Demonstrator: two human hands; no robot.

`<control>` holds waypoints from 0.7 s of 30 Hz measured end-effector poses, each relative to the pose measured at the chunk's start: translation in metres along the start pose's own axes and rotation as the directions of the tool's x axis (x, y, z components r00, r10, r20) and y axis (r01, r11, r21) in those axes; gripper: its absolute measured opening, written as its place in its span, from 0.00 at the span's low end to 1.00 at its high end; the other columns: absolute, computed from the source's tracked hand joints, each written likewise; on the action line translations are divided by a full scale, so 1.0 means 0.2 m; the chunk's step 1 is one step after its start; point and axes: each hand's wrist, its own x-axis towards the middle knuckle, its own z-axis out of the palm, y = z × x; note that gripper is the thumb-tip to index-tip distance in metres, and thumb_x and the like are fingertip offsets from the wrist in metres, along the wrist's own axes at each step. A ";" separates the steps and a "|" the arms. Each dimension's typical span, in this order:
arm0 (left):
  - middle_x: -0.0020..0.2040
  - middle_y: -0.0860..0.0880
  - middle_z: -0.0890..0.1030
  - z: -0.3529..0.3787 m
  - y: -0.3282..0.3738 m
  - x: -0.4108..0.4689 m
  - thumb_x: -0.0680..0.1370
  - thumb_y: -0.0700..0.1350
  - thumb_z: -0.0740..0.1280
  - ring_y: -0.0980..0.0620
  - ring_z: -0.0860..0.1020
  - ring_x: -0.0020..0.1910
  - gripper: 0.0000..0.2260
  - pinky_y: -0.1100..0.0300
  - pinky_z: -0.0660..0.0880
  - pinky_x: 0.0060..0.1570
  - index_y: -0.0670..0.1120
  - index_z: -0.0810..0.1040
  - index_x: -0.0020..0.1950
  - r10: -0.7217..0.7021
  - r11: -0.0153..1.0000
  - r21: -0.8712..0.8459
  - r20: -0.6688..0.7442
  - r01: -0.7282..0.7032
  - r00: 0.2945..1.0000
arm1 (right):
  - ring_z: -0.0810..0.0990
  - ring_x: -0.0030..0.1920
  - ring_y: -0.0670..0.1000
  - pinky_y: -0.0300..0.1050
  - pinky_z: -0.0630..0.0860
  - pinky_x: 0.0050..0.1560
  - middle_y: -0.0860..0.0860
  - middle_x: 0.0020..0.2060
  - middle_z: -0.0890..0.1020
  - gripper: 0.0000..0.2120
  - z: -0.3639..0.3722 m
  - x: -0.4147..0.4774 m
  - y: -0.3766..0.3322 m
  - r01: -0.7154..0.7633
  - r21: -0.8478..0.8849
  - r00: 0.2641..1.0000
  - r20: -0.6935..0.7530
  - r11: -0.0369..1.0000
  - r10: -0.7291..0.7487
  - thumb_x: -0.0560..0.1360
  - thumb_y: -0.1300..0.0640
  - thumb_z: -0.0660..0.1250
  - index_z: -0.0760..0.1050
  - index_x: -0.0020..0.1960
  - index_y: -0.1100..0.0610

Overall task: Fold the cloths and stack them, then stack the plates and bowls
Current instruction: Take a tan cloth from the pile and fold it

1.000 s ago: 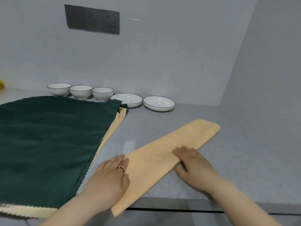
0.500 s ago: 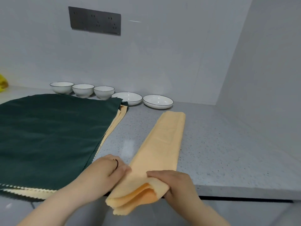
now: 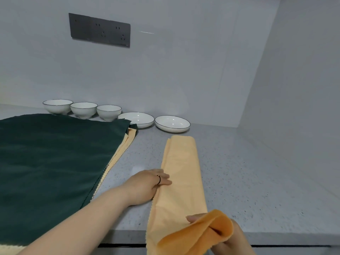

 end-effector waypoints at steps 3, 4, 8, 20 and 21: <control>0.72 0.59 0.64 0.00 -0.02 -0.01 0.81 0.40 0.53 0.60 0.58 0.73 0.18 0.71 0.52 0.68 0.54 0.69 0.69 0.007 1.000 -0.001 -0.017 -0.007 1.000 | 0.71 0.24 0.32 0.22 0.67 0.30 0.39 0.16 0.70 0.14 -0.03 0.03 -0.03 -0.021 -0.005 0.992 -0.126 1.000 0.021 0.59 0.48 0.61 0.66 0.15 0.45; 0.71 0.59 0.66 0.00 -0.03 -0.02 0.81 0.41 0.54 0.60 0.61 0.72 0.17 0.72 0.54 0.66 0.53 0.71 0.68 0.013 1.000 -0.025 -0.036 -0.013 0.999 | 0.70 0.22 0.35 0.25 0.66 0.27 0.43 0.15 0.69 0.18 -0.04 0.05 -0.04 -0.032 0.004 0.982 -0.188 0.999 0.033 0.62 0.52 0.65 0.66 0.15 0.49; 0.40 0.78 0.73 0.00 -0.03 -0.03 0.78 0.35 0.56 0.76 0.72 0.45 0.14 0.85 0.62 0.42 0.46 0.79 0.52 -0.044 0.973 -0.230 -0.054 0.031 0.998 | 0.73 0.22 0.38 0.29 0.67 0.25 0.46 0.18 0.76 0.20 -0.14 0.22 -0.12 -0.036 0.113 0.946 -0.317 0.993 0.070 0.72 0.66 0.67 0.72 0.24 0.54; 0.33 0.52 0.62 0.03 -0.07 0.02 0.77 0.46 0.64 0.54 0.61 0.32 0.22 0.65 0.59 0.33 0.46 0.56 0.29 -0.296 0.804 -0.557 -0.077 0.205 0.952 | 0.77 0.38 0.50 0.39 0.76 0.36 0.53 0.40 0.79 0.07 -0.27 1.04 -0.10 -0.355 0.285 0.920 -0.061 0.890 0.387 0.76 0.66 0.62 0.73 0.53 0.62; 0.31 0.53 0.60 0.02 -0.06 0.03 0.77 0.46 0.65 0.55 0.59 0.31 0.23 0.65 0.57 0.31 0.47 0.54 0.29 -0.328 0.789 -0.576 -0.098 0.216 0.940 | 0.78 0.38 0.50 0.39 0.77 0.35 0.53 0.40 0.79 0.06 -0.26 1.08 -0.08 -0.382 0.279 0.913 -0.031 0.881 0.406 0.76 0.66 0.62 0.73 0.53 0.61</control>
